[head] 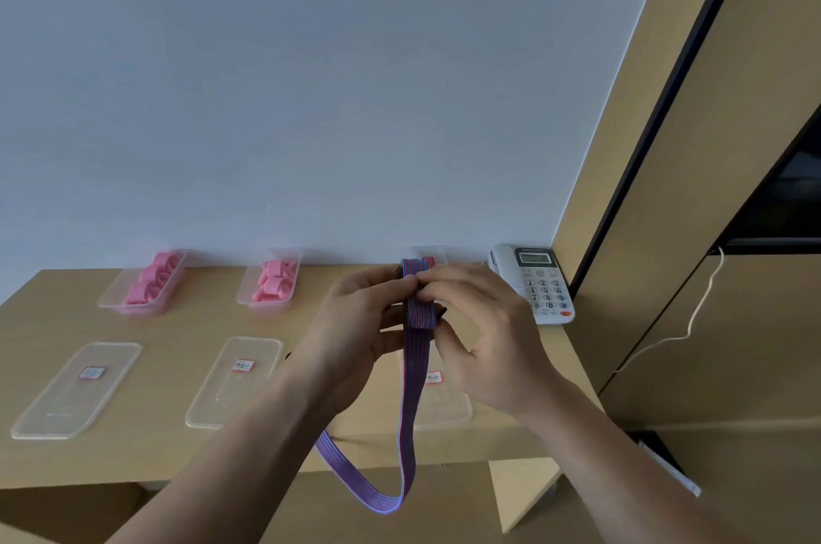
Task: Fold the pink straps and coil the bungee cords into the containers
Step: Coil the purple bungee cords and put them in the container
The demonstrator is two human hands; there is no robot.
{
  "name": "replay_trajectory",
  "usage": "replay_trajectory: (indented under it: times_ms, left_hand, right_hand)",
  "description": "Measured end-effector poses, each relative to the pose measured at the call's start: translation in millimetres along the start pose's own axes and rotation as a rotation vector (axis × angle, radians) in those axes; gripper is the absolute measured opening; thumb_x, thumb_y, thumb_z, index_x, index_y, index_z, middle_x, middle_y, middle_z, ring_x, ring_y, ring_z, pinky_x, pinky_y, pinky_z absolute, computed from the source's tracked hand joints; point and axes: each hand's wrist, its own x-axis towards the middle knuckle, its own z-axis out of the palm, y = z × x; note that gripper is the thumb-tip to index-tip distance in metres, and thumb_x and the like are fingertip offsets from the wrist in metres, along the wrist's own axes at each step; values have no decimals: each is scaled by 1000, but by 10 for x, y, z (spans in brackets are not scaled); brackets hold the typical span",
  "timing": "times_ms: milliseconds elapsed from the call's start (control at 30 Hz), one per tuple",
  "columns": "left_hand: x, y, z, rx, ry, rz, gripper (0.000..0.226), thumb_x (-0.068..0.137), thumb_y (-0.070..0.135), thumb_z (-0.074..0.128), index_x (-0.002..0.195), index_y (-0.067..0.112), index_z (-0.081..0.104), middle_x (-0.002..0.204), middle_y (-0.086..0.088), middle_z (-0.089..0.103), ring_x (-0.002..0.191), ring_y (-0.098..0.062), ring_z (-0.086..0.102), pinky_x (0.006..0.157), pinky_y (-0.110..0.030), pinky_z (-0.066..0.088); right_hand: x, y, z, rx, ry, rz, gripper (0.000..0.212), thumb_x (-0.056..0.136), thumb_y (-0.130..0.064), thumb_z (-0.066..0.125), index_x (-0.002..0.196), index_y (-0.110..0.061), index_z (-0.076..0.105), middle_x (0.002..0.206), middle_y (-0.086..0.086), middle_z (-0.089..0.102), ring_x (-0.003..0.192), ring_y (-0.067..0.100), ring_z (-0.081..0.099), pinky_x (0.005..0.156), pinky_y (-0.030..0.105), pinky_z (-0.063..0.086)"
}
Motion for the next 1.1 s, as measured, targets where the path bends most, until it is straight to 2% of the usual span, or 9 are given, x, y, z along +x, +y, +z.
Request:
replay_trajectory:
  times_ms: [100, 233, 333, 433, 533, 633, 833, 1000, 1100]
  left_hand:
    - [-10, -8, -11, -11, 7, 28, 21, 101, 7, 59, 105, 7, 80, 93, -16, 76, 88, -28, 76, 77, -42, 63]
    - [-34, -12, -23, 93, 32, 79, 25, 102, 5, 57, 106, 12, 81, 100, -13, 78, 83, -24, 74, 75, -38, 63]
    - [-62, -9, -22, 82, 30, 99, 24, 101, 3, 58, 108, 12, 79, 108, -16, 78, 88, -26, 75, 76, -39, 63]
    - [-85, -3, -34, 70, 8, 107, 26, 100, -2, 58, 120, 7, 73, 108, -17, 78, 88, -27, 75, 80, -43, 64]
    - [-96, 8, -47, 37, 24, 74, 30, 97, 3, 65, 127, 4, 66, 108, -19, 77, 88, -28, 75, 82, -45, 64]
    - [-110, -18, -52, 12, 37, 13, 37, 88, 23, 72, 122, 9, 70, 104, -15, 78, 88, -29, 76, 83, -49, 64]
    - [-142, -115, -47, 13, 21, -61, 33, 90, 40, 66, 103, 14, 81, 108, -17, 78, 89, -33, 76, 82, -45, 63]
    - [-141, -120, -9, 48, 22, -105, 32, 89, 41, 63, 100, 18, 82, 103, -19, 79, 87, -34, 77, 77, -42, 64]
    - [-136, -117, 5, 54, 23, -131, 32, 88, 42, 63, 98, 18, 83, 102, -19, 79, 87, -35, 78, 76, -43, 64]
  right_hand:
    - [9, -36, -40, 27, -18, 16, 38, 67, 16, 59, 96, -4, 72, 109, 0, 71, 110, 23, 61, 95, 37, 49]
    - [105, -112, -75, 42, 40, 172, 22, 80, -4, 76, 101, -11, 72, 103, -4, 69, 103, 18, 61, 87, 36, 49]
    - [232, -111, -67, 96, -131, 465, 46, 81, -12, 80, 124, -17, 65, 114, -4, 65, 107, 13, 58, 88, 34, 49]
    - [314, -82, -75, 273, -278, 561, 35, 82, -6, 76, 114, -20, 68, 109, -5, 69, 105, 10, 61, 85, 42, 53]
    - [319, -69, -82, 347, -245, 589, 32, 80, -4, 78, 107, -20, 69, 106, -9, 71, 107, 9, 63, 89, 43, 53]
    - [319, -70, -60, 348, -210, 583, 32, 80, 0, 76, 103, -19, 67, 100, -8, 73, 99, 10, 66, 89, 40, 53]
    - [348, -10, -59, 345, -60, 537, 38, 79, 3, 74, 98, -27, 62, 91, -4, 74, 81, 14, 68, 69, 26, 49]
    - [305, 32, -44, 322, 24, 488, 30, 77, -10, 72, 100, -27, 62, 89, -5, 72, 77, 19, 66, 71, 41, 54]
    - [257, 50, -14, 266, 71, 430, 30, 78, -12, 73, 102, -25, 63, 88, -7, 71, 76, 18, 67, 72, 41, 56]
